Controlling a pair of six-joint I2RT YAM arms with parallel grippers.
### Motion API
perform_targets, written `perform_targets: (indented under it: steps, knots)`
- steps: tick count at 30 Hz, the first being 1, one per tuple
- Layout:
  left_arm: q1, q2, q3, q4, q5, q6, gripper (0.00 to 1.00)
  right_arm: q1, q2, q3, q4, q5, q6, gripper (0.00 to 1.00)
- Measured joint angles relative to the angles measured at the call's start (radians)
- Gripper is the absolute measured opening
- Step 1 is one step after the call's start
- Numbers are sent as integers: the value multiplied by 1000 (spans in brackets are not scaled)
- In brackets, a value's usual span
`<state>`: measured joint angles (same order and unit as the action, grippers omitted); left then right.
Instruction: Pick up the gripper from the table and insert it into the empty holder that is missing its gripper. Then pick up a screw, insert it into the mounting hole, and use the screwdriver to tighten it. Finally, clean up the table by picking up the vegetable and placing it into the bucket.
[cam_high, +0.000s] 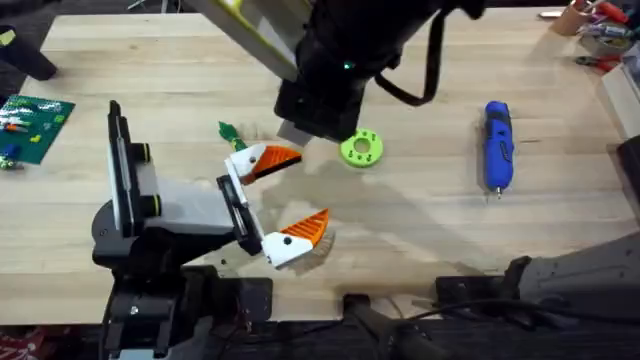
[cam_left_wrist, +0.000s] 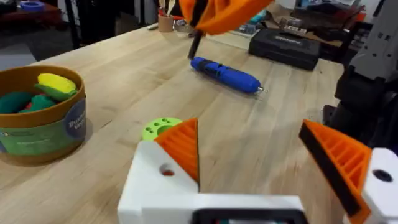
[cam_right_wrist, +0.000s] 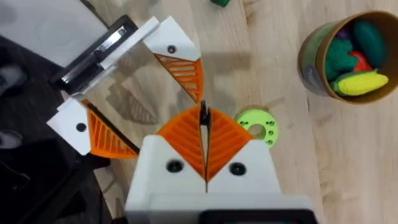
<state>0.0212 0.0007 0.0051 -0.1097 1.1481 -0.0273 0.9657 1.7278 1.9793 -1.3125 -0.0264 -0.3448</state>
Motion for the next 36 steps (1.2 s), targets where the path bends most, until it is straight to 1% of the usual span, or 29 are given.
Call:
perform_targets:
  steps: [5, 8, 14, 18, 26, 36]
  knots:
    - [0, 0, 0, 0, 0, 0, 986, 0, 21, 2, 4, -1, -1, 6]
    - [0, 0, 0, 0, 0, 0, 986, -2, 52, 40, -33, -2, -1, 6]
    - [0, 0, 0, 0, 0, 0, 986, -13, 168, 249, -123, -5, -1, 6]
    - [0, 0, 0, 0, 0, 0, 986, -15, 219, 341, -141, -5, -1, 6]
    - [0, 0, 0, 0, 0, 0, 986, 8, 241, 352, -148, -5, -1, 6]
    - [0, 0, 0, 0, 0, 0, 986, 60, 241, 354, -180, -5, -27, 6]
